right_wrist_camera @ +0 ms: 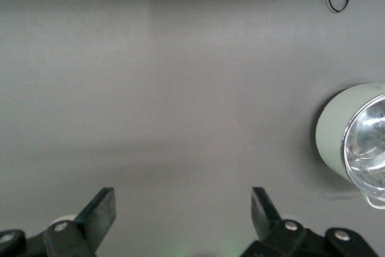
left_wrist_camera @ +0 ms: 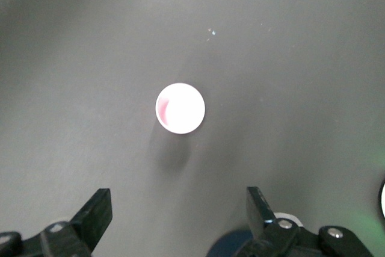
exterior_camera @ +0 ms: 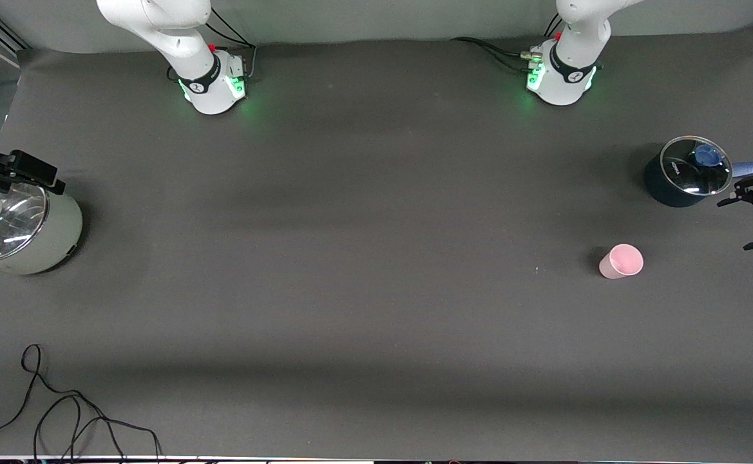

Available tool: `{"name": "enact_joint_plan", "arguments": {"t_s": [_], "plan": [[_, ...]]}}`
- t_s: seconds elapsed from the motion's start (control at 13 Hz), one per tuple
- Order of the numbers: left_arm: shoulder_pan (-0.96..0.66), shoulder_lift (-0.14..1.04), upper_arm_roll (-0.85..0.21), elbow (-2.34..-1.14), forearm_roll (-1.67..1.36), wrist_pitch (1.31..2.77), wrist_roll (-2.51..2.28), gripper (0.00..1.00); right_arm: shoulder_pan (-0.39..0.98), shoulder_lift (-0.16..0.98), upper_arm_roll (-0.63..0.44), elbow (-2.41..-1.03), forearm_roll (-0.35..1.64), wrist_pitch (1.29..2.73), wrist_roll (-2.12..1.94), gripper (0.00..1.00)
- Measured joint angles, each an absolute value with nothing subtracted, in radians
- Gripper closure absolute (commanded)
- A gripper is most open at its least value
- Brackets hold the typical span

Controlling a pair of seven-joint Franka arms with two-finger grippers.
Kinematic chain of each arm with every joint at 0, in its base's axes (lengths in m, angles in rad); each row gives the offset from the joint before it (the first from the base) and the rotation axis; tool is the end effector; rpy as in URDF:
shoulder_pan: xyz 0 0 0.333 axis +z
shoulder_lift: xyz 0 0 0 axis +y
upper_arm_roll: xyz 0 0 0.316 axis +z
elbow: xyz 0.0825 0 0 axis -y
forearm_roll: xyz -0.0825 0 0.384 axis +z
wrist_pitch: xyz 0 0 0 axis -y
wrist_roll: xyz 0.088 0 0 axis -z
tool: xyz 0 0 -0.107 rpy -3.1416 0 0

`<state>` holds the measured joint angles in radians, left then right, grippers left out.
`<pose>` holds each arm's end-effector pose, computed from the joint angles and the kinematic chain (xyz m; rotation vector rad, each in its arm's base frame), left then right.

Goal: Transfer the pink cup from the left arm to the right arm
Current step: 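Move the open left gripper down to the pink cup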

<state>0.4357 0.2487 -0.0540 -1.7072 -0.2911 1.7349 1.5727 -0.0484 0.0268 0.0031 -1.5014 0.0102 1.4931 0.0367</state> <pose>0.5736 0.2045 0.4316 2.3708 -1.4713 0.1708 0.5547 -0.0240 0.6354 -3.1281 0.1274 0.0549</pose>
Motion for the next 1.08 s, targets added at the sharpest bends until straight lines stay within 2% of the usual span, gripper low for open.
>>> {"name": "enact_joint_plan", "arguments": {"t_s": [0.38, 1.08], "plan": [[0.522, 0.41, -0.054, -1.708, -0.424, 1.738, 1.868, 0.01, -0.048, 0.027, 0.003, -1.501, 0.01, 1.493, 0.037, 0.0], [0.548, 0.633, -0.058, -1.707, -0.616, 1.739, 2.219, 0.01, -0.048, 0.027, 0.003, -1.501, 0.01, 1.493, 0.037, 0.0]]}}
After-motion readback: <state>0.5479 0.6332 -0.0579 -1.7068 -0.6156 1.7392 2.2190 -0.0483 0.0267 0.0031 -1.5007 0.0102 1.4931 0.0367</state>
